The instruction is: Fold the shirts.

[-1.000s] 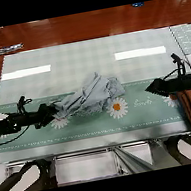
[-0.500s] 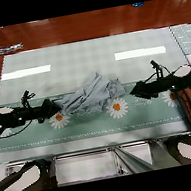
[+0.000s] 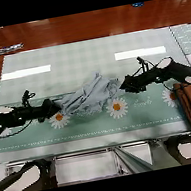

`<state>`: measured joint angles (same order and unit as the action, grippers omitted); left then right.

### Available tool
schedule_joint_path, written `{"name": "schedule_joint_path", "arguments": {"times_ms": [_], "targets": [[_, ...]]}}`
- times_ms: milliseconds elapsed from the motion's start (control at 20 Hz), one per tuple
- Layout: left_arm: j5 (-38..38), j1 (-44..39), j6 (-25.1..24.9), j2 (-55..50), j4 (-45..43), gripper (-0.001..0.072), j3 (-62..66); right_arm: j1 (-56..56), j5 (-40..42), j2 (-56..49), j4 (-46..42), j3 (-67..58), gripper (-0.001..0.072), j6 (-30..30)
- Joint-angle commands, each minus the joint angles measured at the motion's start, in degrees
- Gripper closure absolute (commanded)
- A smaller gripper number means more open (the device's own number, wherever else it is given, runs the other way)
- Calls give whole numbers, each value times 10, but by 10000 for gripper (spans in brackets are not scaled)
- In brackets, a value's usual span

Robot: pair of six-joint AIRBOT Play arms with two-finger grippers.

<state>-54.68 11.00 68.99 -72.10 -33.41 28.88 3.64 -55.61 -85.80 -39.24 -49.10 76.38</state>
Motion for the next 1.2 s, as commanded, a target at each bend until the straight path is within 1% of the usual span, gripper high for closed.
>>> {"name": "schedule_joint_path", "arguments": {"times_ms": [0, 50, 150, 200, 250, 300, 400, 450, 550, 700, 850, 950, 1150], "targets": [[2, 0, 0, 0, 0, 687, 1, 13, 2, -40, 2, -41, 352, 23], [3, 0, 0, 0, 0, 687, 1, 17, 0, -47, 2, -52, 401, 25], [3, 0, 0, 0, 0, 687, 1, 27, -17, -62, 0, -74, 469, 23], [3, 0, 0, 0, 1, 687, 1, 31, -31, -65, 2, -86, 547, 17], [2, 0, 0, 0, 0, 687, 5, 34, -42, -65, 1, -96, 661, 1], [0, 2, 0, 0, 0, 687, 14, 34, -64, -65, 1, -114, 689, -13], [-35, 10, 0, 6, 1, 687, 60, 25, -114, -56, -2, -162, 689, -15], [-60, 15, 0, 13, 1, 688, 95, 18, -125, -44, -10, -188, 690, -14], [-101, 26, 7, 40, 1, 688, 183, -8, -138, 2, -40, -264, 690, 9], [-103, 35, 42, 89, 2, 688, 327, -51, -172, 57, -76, -393, 690, 30], [-104, 37, 57, 113, 5, 688, 475, -85, -182, 116, -101, -503, 690, 40], [-104, 37, 74, 123, 4, 688, 566, -100, -180, 165, -117, -549, 690, 37], [-104, 42, 74, 157, -9, 688, 705, -118, -165, 283, -208, -584, 690, 32]]}}
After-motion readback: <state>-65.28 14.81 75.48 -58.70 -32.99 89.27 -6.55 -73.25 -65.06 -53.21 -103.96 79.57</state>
